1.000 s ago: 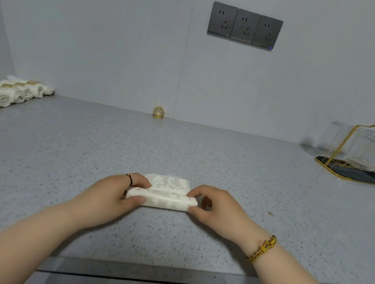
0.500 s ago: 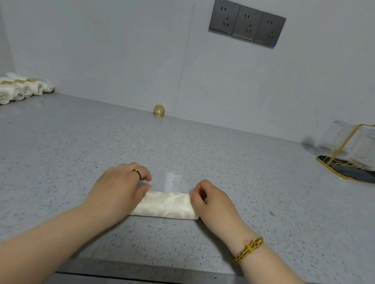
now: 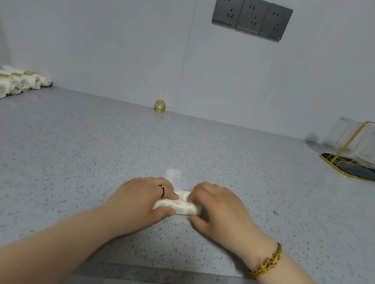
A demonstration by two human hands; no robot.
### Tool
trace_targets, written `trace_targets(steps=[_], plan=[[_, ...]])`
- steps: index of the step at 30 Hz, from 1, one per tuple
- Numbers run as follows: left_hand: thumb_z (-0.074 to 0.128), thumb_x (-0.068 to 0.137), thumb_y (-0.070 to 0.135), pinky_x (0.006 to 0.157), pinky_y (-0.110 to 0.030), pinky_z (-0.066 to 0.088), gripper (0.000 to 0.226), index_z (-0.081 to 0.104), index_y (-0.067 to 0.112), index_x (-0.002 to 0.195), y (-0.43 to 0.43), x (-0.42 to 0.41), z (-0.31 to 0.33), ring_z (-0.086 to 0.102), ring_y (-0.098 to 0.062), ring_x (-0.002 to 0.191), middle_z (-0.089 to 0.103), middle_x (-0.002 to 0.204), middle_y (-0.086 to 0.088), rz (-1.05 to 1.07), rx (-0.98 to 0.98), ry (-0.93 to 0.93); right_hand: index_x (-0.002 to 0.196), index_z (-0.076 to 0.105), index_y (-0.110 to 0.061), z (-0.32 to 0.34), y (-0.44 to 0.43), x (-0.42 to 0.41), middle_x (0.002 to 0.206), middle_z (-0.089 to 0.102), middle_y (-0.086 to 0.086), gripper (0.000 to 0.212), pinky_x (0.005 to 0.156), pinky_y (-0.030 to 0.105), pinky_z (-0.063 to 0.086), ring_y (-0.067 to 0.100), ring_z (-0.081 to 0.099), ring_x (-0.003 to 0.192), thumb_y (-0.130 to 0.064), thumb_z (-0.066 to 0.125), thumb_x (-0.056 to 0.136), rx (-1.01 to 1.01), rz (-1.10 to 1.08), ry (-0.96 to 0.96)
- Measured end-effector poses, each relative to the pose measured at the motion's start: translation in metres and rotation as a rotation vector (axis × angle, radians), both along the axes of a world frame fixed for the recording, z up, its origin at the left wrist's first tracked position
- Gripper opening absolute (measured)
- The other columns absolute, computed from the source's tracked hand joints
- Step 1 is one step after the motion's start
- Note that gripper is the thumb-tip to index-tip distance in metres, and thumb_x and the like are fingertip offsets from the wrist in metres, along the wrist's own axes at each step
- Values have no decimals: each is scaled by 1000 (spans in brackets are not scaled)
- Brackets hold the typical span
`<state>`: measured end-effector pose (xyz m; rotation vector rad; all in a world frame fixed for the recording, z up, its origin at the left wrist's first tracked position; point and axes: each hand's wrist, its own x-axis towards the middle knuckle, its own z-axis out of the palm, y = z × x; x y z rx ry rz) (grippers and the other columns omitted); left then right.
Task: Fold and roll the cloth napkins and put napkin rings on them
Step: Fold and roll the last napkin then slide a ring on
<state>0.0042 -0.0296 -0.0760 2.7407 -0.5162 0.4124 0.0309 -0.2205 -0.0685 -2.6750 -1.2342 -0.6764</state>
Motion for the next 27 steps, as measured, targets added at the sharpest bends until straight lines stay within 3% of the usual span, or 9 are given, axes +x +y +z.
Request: trace_targets(steps=[3, 5, 7, 10, 13, 16, 21, 24, 27], plan=[[17, 62, 72, 72, 0, 25, 76, 52, 42, 122, -2, 0, 4, 45, 6, 111, 44, 127, 31, -20, 19, 43, 71, 63, -24, 13, 5, -1, 69, 61, -12, 13, 45, 17, 34, 11, 56, 49, -27, 63, 59, -53, -8, 51], [37, 82, 63, 80, -5, 29, 50, 50, 42, 125, -4, -1, 7, 43, 5, 115, 42, 130, 30, -26, 36, 81, 90, 65, -20, 27, 12, 1, 91, 64, -8, 14, 61, 24, 41, 14, 60, 77, -18, 59, 78, -98, -50, 192], [37, 82, 64, 82, -7, 28, 50, 50, 42, 125, -4, -1, 7, 42, 5, 117, 42, 132, 30, -17, 40, 68, 99, 63, -20, 40, 13, 7, 105, 62, -6, 17, 77, 26, 42, 13, 55, 92, -17, 56, 85, -118, -99, 450], [11, 56, 72, 71, 0, 23, 85, 54, 40, 122, -3, 1, 4, 46, 4, 112, 46, 128, 30, 13, 16, 23, 83, 63, -20, 55, 17, 22, 94, 63, -2, 11, 55, 12, 44, 4, 54, 60, -9, 61, 82, -62, -98, 740], [21, 66, 71, 69, 1, 21, 74, 54, 39, 123, -4, 2, 2, 47, 3, 112, 46, 129, 30, 17, 5, 21, 76, 59, -20, 62, 26, 39, 87, 61, 5, 17, 41, 8, 35, -1, 45, 32, -4, 65, 80, -137, -137, 926], [39, 86, 59, 68, 3, 20, 45, 52, 41, 125, -4, 1, 3, 43, 5, 115, 41, 131, 31, 9, 31, 41, 98, 60, -18, 62, 32, 49, 87, 59, 8, 24, 50, 19, 35, 3, 44, 40, -11, 70, 77, -211, -204, 1019], [52, 87, 48, 70, 1, 23, 35, 56, 42, 120, -5, -1, 6, 44, 5, 111, 43, 126, 32, 34, 14, 107, 105, 64, -12, 62, 31, 46, 90, 56, 0, 29, 75, 24, 41, 13, 50, 83, -17, 71, 77, -239, -228, 994], [56, 80, 56, 74, -4, 32, 29, 60, 40, 104, -9, -1, 15, 49, 3, 103, 48, 116, 28, 57, -11, 148, 88, 62, -15, 59, 28, 41, 85, 56, -4, 15, 66, 17, 39, 9, 49, 77, -11, 70, 77, -158, -189, 972], [59, 77, 55, 73, -16, 41, 29, 48, 31, 87, -23, 5, 22, 52, -5, 93, 53, 106, 17, 96, 28, 166, 68, 51, -23, 55, 23, 35, 68, 48, -10, 25, 51, 11, 33, 1, 42, 60, -9, 69, 77, -75, -174, 944]])
